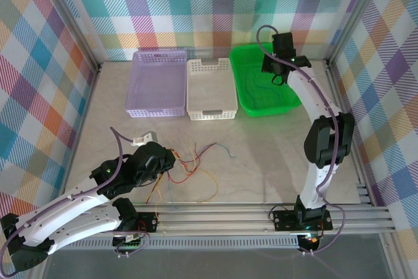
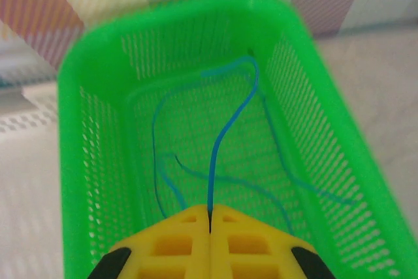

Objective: Untangle the cables

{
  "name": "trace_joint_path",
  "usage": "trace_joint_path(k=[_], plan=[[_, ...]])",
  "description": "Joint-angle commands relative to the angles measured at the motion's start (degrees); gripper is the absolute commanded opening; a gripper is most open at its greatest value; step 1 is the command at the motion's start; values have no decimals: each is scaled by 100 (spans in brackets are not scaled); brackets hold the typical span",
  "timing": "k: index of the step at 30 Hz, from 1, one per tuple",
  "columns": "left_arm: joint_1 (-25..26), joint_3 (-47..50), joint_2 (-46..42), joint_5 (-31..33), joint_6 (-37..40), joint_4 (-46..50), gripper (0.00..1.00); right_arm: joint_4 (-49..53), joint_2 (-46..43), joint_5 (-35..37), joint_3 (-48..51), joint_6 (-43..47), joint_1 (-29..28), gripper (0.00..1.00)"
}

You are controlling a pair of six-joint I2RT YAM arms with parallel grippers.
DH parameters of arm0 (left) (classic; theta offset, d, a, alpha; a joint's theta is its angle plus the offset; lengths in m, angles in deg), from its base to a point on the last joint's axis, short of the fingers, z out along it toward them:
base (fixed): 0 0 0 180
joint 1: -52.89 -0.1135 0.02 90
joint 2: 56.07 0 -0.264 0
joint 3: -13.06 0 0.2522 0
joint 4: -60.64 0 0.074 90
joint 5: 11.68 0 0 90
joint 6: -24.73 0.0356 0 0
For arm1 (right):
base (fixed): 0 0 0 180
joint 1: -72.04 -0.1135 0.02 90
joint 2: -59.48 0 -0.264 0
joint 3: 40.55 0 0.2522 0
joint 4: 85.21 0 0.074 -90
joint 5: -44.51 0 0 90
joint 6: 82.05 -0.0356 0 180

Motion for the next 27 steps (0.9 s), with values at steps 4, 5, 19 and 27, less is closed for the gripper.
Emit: trace_joint_path(k=[4, 5, 19, 27], plan=[[16, -249, 52, -12, -159, -161, 0, -130, 24, -355, 469, -695, 21, 0], [12, -260, 72, -18, -177, -171, 0, -114, 51, -425, 520, -717, 18, 0], [12, -557, 260, -30, -242, -268, 0, 461, 505, -1034, 498, -859, 82, 26], [12, -829, 662, -107, 102, -267, 0, 546, 136, -1381, 477, -894, 82, 49]])
